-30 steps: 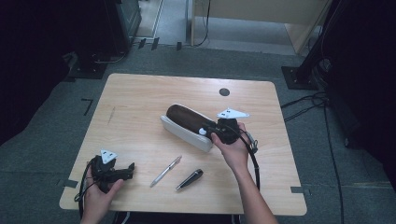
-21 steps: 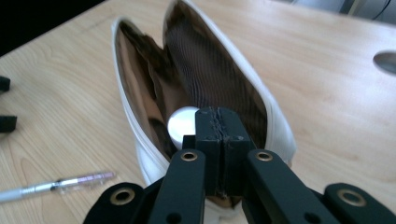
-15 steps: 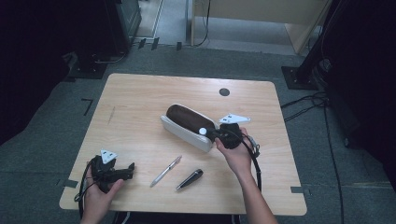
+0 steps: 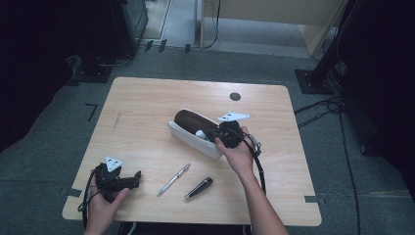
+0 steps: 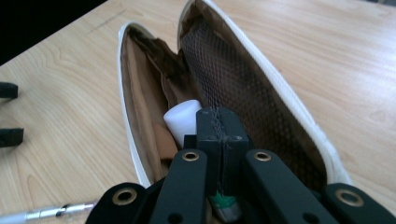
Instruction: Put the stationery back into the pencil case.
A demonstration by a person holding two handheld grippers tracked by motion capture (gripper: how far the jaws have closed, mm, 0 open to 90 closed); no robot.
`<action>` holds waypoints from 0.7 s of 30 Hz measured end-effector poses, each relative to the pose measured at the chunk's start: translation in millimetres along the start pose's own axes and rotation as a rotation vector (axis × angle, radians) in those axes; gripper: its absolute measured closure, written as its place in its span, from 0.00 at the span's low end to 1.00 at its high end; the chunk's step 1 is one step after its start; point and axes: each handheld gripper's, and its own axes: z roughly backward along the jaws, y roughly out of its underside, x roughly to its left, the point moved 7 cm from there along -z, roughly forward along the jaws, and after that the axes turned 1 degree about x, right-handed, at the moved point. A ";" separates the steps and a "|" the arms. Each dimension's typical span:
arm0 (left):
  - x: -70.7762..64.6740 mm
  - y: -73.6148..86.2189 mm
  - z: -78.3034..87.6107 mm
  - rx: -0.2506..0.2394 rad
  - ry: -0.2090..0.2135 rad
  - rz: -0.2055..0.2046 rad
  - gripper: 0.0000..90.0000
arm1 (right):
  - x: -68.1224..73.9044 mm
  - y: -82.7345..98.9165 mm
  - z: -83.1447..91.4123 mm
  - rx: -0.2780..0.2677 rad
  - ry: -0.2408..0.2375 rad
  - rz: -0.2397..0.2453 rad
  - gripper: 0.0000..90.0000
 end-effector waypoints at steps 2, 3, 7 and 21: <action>-0.1 0.1 0.1 0.000 0.001 0.000 0.00 | 0.8 -3.0 1.4 -0.016 0.003 0.001 0.99; -0.2 0.2 0.2 0.001 0.001 -0.001 0.00 | 1.0 -4.1 3.5 -0.025 0.004 0.007 0.99; -0.2 0.2 0.2 0.001 0.001 -0.002 0.00 | 4.1 -5.4 15.8 -0.064 0.005 0.011 0.97; -0.4 0.2 0.2 0.001 0.001 0.000 0.00 | 28.2 20.5 77.5 -0.164 -0.085 0.072 0.80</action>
